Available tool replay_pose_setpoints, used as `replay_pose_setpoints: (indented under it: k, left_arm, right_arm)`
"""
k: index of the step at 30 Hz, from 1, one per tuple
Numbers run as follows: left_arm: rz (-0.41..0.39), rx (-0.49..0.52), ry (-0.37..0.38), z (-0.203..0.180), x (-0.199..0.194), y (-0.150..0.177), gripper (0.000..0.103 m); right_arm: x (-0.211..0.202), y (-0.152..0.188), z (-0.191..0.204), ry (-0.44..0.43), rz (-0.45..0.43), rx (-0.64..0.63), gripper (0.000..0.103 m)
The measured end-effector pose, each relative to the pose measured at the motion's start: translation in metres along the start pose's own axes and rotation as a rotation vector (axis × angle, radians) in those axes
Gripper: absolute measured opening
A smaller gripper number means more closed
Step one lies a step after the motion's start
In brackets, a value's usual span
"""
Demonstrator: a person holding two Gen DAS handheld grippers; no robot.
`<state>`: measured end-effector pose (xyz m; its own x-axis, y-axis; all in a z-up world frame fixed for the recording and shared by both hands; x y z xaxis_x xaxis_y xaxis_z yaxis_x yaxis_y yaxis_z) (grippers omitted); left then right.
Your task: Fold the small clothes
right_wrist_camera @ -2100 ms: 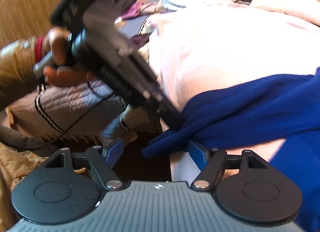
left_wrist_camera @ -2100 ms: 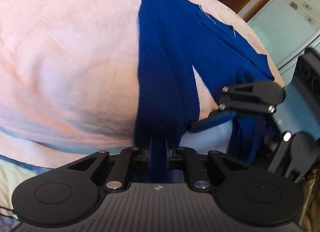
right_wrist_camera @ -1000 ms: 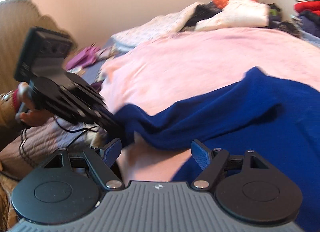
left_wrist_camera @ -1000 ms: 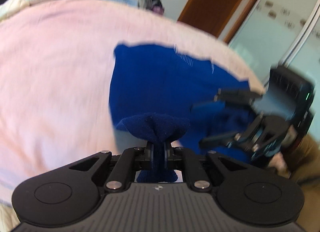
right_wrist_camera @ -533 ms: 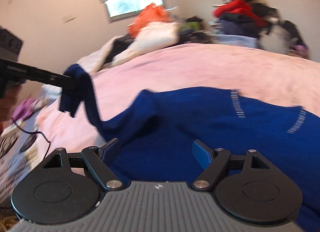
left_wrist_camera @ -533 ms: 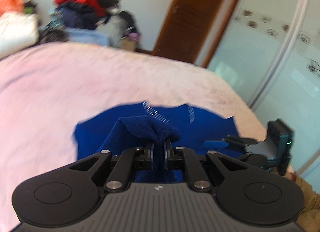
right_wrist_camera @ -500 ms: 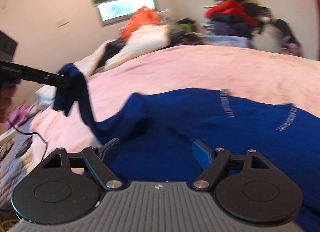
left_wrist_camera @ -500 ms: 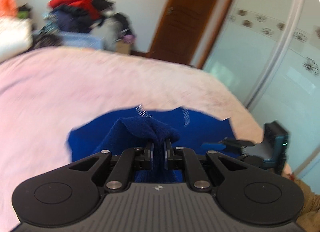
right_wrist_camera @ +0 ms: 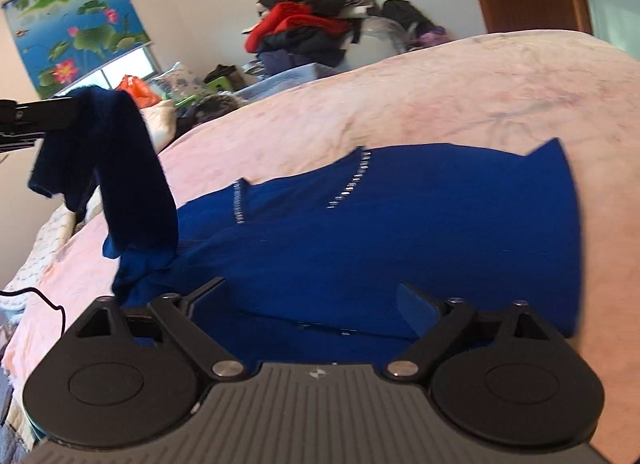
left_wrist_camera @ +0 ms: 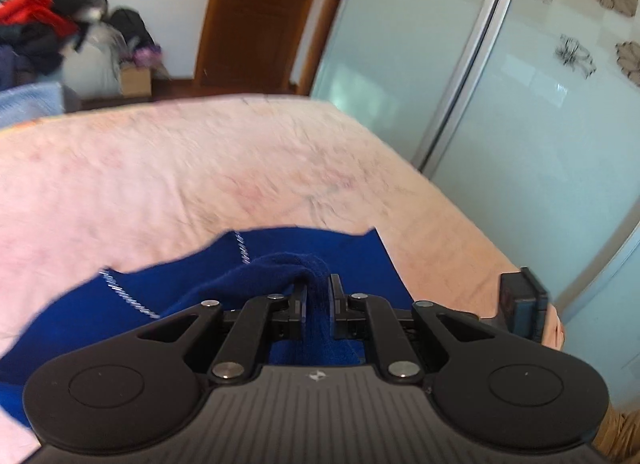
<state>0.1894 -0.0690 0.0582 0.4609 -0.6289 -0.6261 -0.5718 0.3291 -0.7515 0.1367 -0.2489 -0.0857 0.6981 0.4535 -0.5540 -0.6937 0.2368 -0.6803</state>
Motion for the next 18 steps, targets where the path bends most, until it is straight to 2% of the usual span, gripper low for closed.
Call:
replay_pose_setpoints:
  k: [6,11,13,15,17,18]
  left_arm:
    - [0.075,0.011,0.031,-0.013,0.068,0.012,0.009]
    - [0.169,-0.035,0.04,-0.01,0.121,0.028,0.012]
    - [0.206,-0.054,0.036,-0.006,0.13,0.03,0.012]
    - [0.189,-0.064,0.048,-0.001,0.126,0.023,0.014]
    - [0.145,-0.08,0.068,0.002,0.116,0.01,0.034]
    - [0.106,-0.086,0.087,0.002,0.109,0.001,0.062]
  right_arm:
    - [-0.007,0.007,-0.025,0.011,0.01,0.015,0.1]
    - [-0.007,0.009,-0.03,0.025,0.019,0.0,0.1]
    - [-0.01,0.008,-0.03,0.041,0.018,-0.019,0.1]
    - [-0.012,0.008,-0.029,0.06,0.011,-0.049,0.1]
    - [-0.011,0.008,-0.028,0.083,0.009,-0.085,0.1]
    - [-0.01,0.008,-0.028,0.094,0.006,-0.1,0.1]
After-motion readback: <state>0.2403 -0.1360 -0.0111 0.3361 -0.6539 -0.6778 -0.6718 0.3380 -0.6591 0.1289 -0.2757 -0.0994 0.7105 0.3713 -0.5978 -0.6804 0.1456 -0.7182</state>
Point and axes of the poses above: each gripper's, at about its wrist camera, not at the fingertips, and x roughly the way its jaws point, z to its left, y to its underside, the point moved 9 cm from there along x, roughly the way its jaws point, and after that the axes turned 6 degrees about x, right-handed, at the moved point
